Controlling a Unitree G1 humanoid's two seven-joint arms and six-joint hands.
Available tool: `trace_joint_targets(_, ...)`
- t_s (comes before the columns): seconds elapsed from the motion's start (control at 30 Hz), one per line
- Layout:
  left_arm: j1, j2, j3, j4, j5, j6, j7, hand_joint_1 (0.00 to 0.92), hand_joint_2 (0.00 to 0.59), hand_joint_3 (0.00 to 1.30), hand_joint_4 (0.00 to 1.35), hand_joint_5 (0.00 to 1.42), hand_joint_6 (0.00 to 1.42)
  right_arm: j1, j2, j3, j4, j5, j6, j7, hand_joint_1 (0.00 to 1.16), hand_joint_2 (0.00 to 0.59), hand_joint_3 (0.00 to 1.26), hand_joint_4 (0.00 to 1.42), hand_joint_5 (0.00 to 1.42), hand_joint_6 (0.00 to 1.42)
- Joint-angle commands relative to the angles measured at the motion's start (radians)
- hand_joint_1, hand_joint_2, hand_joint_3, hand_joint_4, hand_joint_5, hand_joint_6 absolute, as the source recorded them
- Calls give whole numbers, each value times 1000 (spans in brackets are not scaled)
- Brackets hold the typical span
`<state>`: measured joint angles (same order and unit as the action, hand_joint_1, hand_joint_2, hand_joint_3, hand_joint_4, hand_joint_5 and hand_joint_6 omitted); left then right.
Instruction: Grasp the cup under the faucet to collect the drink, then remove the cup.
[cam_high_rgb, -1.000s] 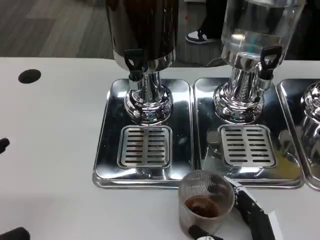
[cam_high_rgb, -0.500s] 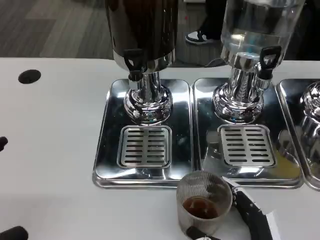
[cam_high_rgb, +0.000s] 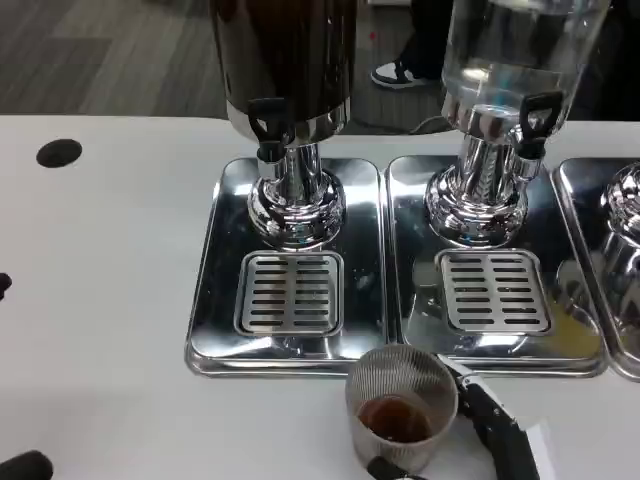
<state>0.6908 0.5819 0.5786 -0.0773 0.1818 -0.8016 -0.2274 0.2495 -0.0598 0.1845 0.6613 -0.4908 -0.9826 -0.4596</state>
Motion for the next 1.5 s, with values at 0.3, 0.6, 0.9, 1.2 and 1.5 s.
trace_joint_targets(0.3,-6,2,-5,-3,-3,0,-9,0,22,0,0,0,0,1,-8,8,-20,0,3,-1,908,185,251,156,200,244)
trace_joint_targets(0.6,-9,3,-8,17,-5,-6,-7,0,22,0,0,0,0,3,-14,17,-43,3,21,10,903,182,179,90,117,187)
trace_joint_targets(0.9,-16,1,-17,28,-1,-8,-8,0,22,0,0,0,0,15,-23,22,-72,14,34,29,900,184,126,54,66,145)
trace_joint_targets(1.2,-31,-1,-31,37,6,-3,-6,0,24,0,0,0,0,46,-38,19,-125,36,41,63,876,180,66,1,44,113)
trace_joint_targets(1.5,-44,-1,-50,54,11,-5,0,0,24,0,0,0,0,102,-48,11,-229,53,55,99,865,189,53,0,39,89)
